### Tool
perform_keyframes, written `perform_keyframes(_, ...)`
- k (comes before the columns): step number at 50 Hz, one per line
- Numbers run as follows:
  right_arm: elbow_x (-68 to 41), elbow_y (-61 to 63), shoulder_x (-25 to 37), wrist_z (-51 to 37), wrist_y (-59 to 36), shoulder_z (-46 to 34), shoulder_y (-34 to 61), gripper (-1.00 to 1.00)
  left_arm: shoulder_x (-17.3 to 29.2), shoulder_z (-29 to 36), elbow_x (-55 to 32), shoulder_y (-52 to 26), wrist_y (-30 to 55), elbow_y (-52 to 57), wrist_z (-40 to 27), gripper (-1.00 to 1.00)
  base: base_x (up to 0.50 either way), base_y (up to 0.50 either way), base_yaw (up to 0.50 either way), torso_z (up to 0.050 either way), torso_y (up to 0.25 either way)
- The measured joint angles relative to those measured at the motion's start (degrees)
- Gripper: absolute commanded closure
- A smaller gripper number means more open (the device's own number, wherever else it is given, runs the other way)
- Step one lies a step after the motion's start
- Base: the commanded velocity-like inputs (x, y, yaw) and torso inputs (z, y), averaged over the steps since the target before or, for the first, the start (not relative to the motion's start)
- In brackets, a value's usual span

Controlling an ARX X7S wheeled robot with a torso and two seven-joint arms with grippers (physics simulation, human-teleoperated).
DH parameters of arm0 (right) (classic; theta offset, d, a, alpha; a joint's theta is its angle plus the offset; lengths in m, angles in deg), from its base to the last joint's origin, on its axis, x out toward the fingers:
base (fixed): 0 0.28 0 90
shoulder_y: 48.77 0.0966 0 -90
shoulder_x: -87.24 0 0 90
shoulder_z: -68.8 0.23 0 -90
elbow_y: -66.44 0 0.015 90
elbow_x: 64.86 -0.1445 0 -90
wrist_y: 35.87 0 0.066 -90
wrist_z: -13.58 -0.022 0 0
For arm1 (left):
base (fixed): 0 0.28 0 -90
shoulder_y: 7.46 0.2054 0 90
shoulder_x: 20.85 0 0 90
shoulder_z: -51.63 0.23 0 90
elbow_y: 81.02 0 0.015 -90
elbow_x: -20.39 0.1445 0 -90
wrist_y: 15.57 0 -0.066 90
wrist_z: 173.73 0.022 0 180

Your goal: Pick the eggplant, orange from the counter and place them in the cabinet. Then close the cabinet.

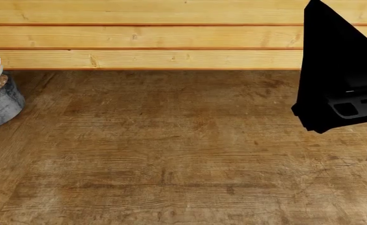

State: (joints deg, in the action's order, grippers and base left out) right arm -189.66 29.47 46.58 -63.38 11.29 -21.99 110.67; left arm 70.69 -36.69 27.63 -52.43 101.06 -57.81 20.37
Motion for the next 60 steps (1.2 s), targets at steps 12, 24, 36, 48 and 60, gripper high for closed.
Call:
perform_keyframes(12,0.39,0.11,0.05,0.21,0.14,0.06,-0.07,-1.0,1.08,-2.2,-2.44,9.9,11.32,25.36,3.74,-1.0,0.0,0.0,0.0,0.0,0.0)
perform_keyframes(24,0.63,0.17,0.21,0.5,0.1,-0.07,0.05,-1.0,1.59,-4.98,-6.09,20.08,24.02,52.65,6.49,-1.0,0.0,0.0,0.0,0.0,0.0)
perform_keyframes(36,0.97,0.26,0.29,0.69,0.17,-0.05,0.06,-1.0,1.55,-8.11,-10.04,26.98,32.07,72.6,7.41,-1.0,0.0,0.0,0.0,-0.008,0.146)
perform_keyframes(48,1.78,0.48,0.22,0.87,0.28,0.23,-0.1,-1.0,1.08,-11.33,-14.08,30.62,39.38,84.89,7.42,-1.0,0.0,0.0,0.0,-0.011,0.208)
perform_keyframes(60,3.95,1.02,0.12,1.2,-0.26,0.88,0.01,-1.0,1.67,-14.03,-18.19,33.99,48.82,96.25,7.61,-1.0,0.0,0.0,0.0,0.0,0.0)
